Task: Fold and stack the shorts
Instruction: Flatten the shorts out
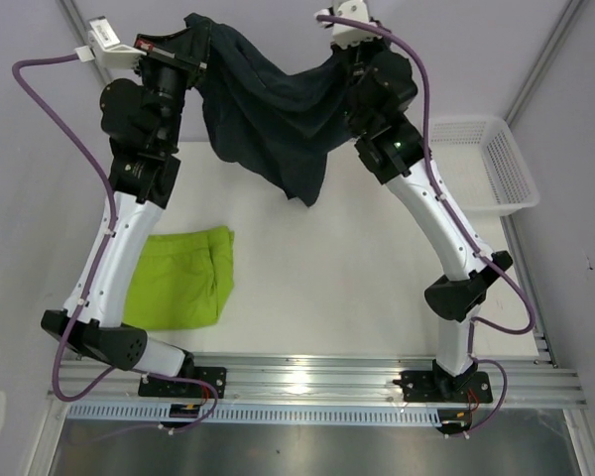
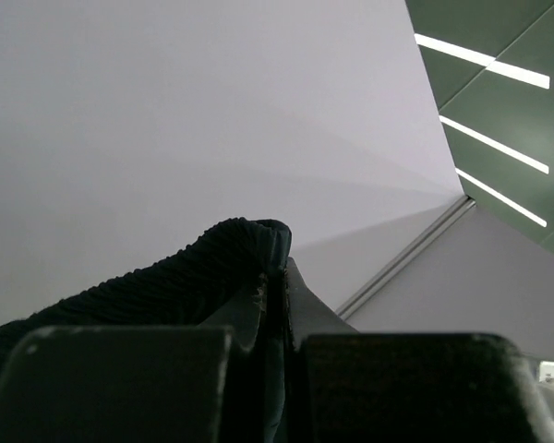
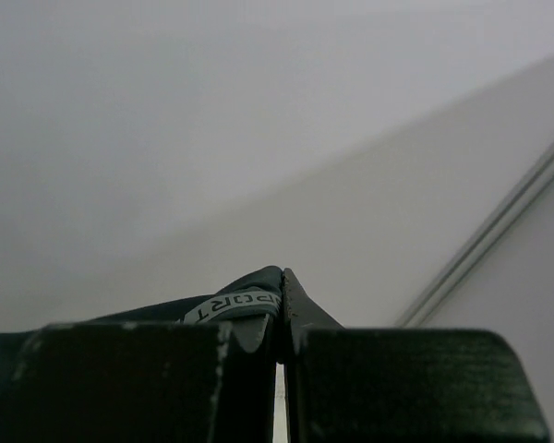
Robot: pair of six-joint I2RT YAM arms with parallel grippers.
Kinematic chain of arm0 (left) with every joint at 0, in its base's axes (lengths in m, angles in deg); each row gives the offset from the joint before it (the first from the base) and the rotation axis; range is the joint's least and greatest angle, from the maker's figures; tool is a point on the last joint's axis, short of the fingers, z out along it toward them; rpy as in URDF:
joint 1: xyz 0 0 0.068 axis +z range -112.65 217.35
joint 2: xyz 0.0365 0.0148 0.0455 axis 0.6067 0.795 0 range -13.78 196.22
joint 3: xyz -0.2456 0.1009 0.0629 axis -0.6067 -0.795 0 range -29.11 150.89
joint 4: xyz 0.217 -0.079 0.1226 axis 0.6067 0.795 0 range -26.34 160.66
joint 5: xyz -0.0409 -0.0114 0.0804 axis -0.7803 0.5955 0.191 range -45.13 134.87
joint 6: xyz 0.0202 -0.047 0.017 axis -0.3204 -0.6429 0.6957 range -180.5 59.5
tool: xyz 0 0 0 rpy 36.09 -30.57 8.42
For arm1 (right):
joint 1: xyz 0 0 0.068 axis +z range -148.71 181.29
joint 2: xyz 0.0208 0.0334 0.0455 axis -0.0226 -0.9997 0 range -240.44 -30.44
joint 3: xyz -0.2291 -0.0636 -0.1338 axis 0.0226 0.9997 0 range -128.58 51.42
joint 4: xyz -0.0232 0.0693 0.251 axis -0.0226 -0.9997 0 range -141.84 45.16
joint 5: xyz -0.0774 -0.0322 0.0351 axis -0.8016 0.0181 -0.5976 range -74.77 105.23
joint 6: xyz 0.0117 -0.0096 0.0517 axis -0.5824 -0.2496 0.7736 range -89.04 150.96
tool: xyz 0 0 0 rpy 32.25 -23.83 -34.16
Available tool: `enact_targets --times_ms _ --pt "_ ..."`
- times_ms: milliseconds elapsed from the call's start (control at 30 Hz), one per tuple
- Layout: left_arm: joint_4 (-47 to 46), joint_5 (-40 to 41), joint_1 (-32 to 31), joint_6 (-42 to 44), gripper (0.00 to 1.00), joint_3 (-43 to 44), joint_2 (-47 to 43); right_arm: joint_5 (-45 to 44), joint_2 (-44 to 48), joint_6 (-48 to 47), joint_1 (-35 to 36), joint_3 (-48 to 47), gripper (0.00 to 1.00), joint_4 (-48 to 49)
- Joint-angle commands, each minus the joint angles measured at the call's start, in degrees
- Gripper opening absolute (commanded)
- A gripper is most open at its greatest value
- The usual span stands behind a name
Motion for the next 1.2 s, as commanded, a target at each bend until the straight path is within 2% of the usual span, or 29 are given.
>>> enact_targets --times_ms 0,167,233,367,467,533,600,667,733,833,1033,1133,1167 --pt "-10.5 2.9 0.4 6.9 0.0 3.7 -3.3 0.9 3.7 -5.1 -4.0 -0.4 0.0 14.5" --pt "-9.5 4.9 1.0 13.0 0.0 11.5 0.6 6.2 5.4 -5.5 -12.4 2.4 0.0 19.7" --pt "-7.9 4.4 2.2 14.5 0.0 14.2 3.1 7.4 6.3 -0.5 -15.4 1.7 0.0 17.7" --pt "-8.4 0.8 9.3 7.5 0.0 12.4 3.5 8.9 6.7 4.8 -21.5 2.6 0.0 15.8" --pt "-12.6 0.0 12.6 4.4 0.0 7.7 2.7 10.9 7.4 7.0 -24.7 6.3 0.0 18.5" --pt "-12.0 -2.2 13.0 3.7 0.0 9.4 4.3 12.2 6.0 7.5 -25.4 4.5 0.0 17.8" --pt "-13.1 -6.9 12.6 2.6 0.0 9.4 5.8 12.4 5.6 7.5 -23.8 3.7 0.0 16.4" --pt "-17.3 -7.3 10.5 2.4 0.0 4.3 4.5 12.7 8.9 5.8 -22.3 8.5 0.0 20.7" --pt "-19.9 -4.3 8.0 4.7 0.0 -3.8 0.4 13.8 12.2 5.3 -20.0 17.0 0.0 23.7" --pt "-25.3 0.3 0.6 13.1 0.0 -11.2 -5.7 12.8 17.5 1.6 -16.0 25.1 0.0 28.8" --pt "-30.2 4.9 -8.8 23.2 0.0 -19.2 -15.8 10.2 28.7 -11.5 -5.2 37.8 0.0 41.9" --pt "-31.6 5.7 -12.8 27.4 0.0 -21.3 -20.6 9.1 34.4 -17.6 -0.1 40.3 0.0 45.2" --pt "-31.9 6.2 -13.8 28.4 0.0 -22.6 -21.9 8.8 35.6 -19.7 3.9 41.3 0.0 46.3"
